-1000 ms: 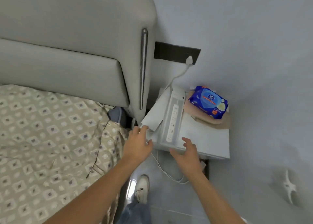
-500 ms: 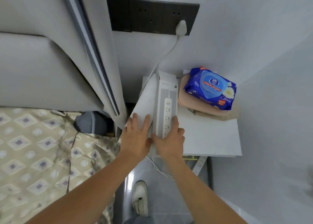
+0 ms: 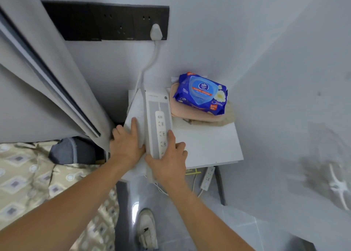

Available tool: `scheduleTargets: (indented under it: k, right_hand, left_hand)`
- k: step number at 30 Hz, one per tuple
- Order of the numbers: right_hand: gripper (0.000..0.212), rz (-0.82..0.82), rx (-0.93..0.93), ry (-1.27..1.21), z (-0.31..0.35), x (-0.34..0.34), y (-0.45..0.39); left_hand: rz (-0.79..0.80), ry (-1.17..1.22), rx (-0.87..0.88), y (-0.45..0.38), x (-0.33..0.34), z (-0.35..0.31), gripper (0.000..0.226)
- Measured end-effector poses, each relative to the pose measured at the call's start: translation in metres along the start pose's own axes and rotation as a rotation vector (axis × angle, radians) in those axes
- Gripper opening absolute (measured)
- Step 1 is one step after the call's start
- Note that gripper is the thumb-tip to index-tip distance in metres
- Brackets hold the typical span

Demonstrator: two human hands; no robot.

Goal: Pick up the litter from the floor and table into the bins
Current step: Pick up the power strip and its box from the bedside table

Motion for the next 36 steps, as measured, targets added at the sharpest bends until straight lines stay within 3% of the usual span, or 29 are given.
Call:
scheduleTargets:
  k: [8,16,23,26,30,36]
  right_hand:
    - [0.102,-0.026,-0.093,-0.070,-0.051,-0.032,0.077]
    - [0.101,-0.130,-0.047,-0.153,-0.185,-0.101,0.230]
    - [0.104,-0.230,0.319,-0.268,-0.367,-0.177,0.444]
    - [0.102,-0.333,0.531,-0.329,-0.452,-0.218,0.547]
    - [0.100,-0.500,0.723,-0.455,-0.549,-0.261,0.670]
    - [0.091,-0.600,0.978,-0.654,-0.685,-0.269,0.759]
  left_hand:
    - [-0.038,0.090,0.013,0.107,0.004,-0.004,0.107]
    - [0.032,0.096,0.084,0.287,0.033,-0.071,0.097]
    - [0.205,0.042,0.224,0.478,0.074,-0.209,0.094]
    - [0.312,-0.043,0.385,0.563,0.097,-0.292,0.094]
    - [0.363,0.015,0.560,0.668,0.113,-0.392,0.081]
    - [0.493,-0.111,0.802,0.746,0.194,-0.517,0.072]
Point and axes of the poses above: each hand's wrist, its own y-axis away from the middle knuckle, its own x-axis out of the palm, z = x × y, the point moved 10 cm from there along -y, towards the middle knuckle, and after that the axes turned 1 degree about x, right-handed, at the moved point
